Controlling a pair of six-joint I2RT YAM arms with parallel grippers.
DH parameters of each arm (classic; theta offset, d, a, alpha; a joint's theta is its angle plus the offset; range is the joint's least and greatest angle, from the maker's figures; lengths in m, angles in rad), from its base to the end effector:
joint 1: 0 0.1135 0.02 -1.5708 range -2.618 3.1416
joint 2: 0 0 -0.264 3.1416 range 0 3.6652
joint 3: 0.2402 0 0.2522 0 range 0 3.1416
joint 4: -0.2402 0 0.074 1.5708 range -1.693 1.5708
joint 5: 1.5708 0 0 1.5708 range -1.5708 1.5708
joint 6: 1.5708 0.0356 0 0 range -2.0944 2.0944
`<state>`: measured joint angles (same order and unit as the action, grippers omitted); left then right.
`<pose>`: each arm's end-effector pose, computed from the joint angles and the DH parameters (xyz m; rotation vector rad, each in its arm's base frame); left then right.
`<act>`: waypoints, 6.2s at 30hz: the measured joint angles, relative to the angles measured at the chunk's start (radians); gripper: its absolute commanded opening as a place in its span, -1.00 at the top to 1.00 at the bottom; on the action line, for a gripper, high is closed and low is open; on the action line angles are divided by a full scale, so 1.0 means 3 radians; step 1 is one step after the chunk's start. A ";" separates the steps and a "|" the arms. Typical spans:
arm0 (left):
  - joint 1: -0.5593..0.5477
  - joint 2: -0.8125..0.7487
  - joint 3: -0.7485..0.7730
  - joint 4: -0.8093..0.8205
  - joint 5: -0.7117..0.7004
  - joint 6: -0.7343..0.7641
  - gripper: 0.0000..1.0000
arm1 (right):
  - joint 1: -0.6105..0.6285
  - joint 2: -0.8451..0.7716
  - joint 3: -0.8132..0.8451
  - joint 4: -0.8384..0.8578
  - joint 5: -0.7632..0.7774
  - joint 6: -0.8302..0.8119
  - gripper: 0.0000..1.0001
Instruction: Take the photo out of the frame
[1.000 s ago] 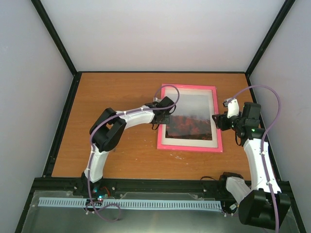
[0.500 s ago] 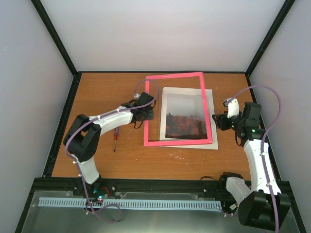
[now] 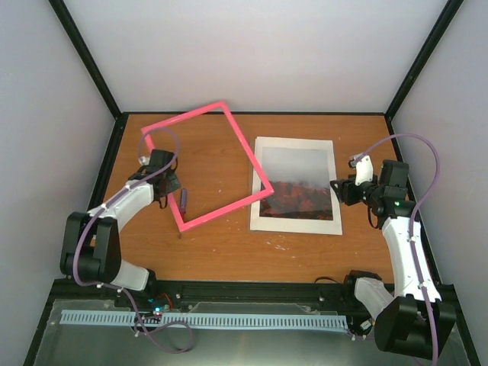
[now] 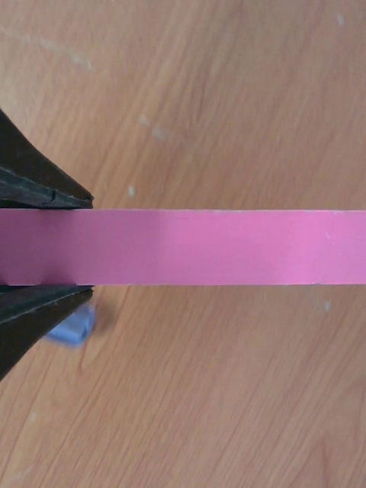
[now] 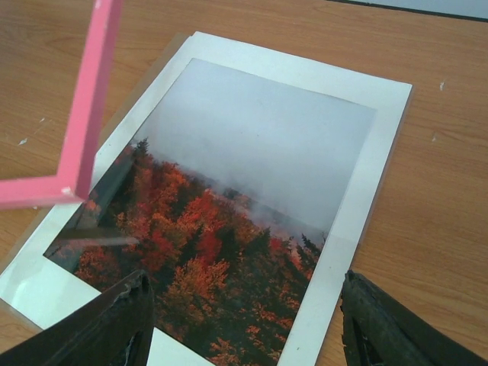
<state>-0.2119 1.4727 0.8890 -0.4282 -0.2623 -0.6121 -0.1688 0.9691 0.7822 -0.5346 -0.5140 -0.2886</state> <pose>0.2846 -0.0518 0.1994 -0.5963 2.4590 0.0151 0.2013 -0.0166 0.2752 -0.3905 2.1687 0.3358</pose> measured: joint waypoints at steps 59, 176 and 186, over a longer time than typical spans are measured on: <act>-0.0725 -0.0308 -0.0148 0.0665 0.1324 0.0872 -0.21 | 0.0000 0.0270 0.0004 -0.0084 -0.0234 -0.0104 -0.29; -0.2069 0.1835 0.1539 0.0557 0.1122 -0.0095 -0.27 | -0.0844 0.2758 0.1344 -0.1132 0.0422 -0.1678 -0.59; -0.2065 0.1967 0.1589 0.0450 0.1111 -0.0201 -0.25 | -0.0857 0.2949 0.1254 -0.1035 0.0451 -0.1787 -0.49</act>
<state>-0.8314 2.0628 1.3659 -0.2932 0.0711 -0.6724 -0.4259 1.8538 1.1584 -0.8452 -0.3786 -0.8246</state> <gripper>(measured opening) 0.635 0.766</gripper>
